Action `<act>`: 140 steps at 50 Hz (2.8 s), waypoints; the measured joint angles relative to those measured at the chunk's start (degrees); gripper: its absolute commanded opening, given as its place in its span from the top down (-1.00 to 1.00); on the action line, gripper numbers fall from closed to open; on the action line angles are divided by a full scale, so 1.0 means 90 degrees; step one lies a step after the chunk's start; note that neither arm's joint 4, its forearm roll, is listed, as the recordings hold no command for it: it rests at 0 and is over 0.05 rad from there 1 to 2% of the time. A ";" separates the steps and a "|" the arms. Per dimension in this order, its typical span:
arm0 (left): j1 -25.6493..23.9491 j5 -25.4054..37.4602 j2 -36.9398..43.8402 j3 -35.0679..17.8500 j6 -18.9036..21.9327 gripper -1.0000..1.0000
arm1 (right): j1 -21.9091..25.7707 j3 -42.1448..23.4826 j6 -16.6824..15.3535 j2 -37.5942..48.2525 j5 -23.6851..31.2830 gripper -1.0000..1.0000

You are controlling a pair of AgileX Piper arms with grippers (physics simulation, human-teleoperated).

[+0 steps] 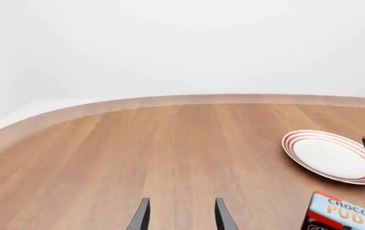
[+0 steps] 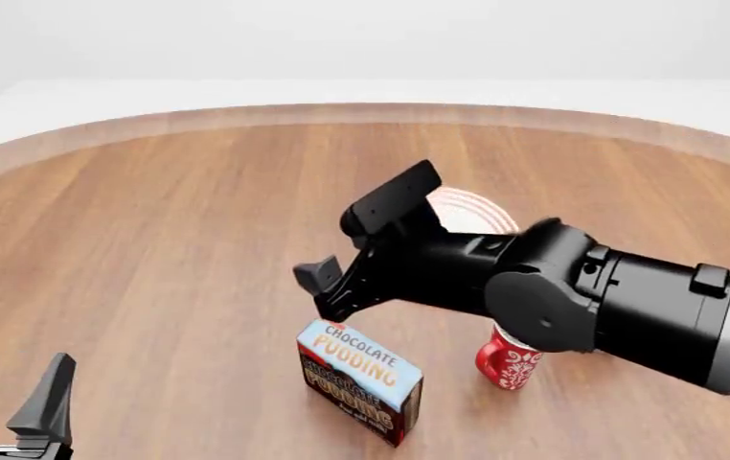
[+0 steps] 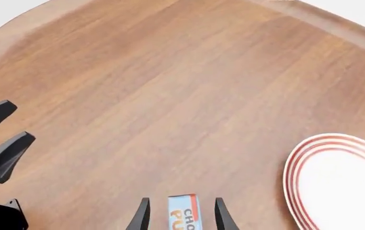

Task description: Put the chocolate pudding to the right of the plate.

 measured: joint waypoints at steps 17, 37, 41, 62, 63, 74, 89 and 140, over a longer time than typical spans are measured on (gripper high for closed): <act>0.0000 0.0000 0.0000 0.0000 0.0000 -1.00 | 0.0072 0.0243 0.0161 0.0381 -0.0282 -1.00; 0.0000 0.0000 0.0000 0.0000 0.0000 -1.00 | 0.0030 0.0310 0.0196 0.0657 -0.0420 -1.00; 0.0000 0.0000 0.0000 0.0000 0.0000 -1.00 | 0.0037 0.0316 0.0206 0.0704 -0.0442 -1.00; 0.0000 0.0000 0.0000 0.0000 0.0000 -1.00 | 0.0040 0.0479 0.0272 0.0934 -0.0635 -1.00; 0.0000 0.0000 0.0000 0.0000 0.0000 -1.00 | 0.0034 0.0488 0.0271 0.0942 -0.0642 -1.00; 0.0000 0.0000 0.0000 0.0000 0.0000 -1.00 | 0.0016 0.0565 0.0272 0.1021 -0.0708 -1.00; 0.0000 0.0000 0.0000 0.0000 0.0000 -1.00 | 0.0008 0.0640 0.0279 0.1145 -0.0807 -1.00; 0.0000 0.0000 0.0000 0.0000 0.0000 -1.00 | 0.0048 0.0716 0.0333 0.1573 -0.0958 -1.00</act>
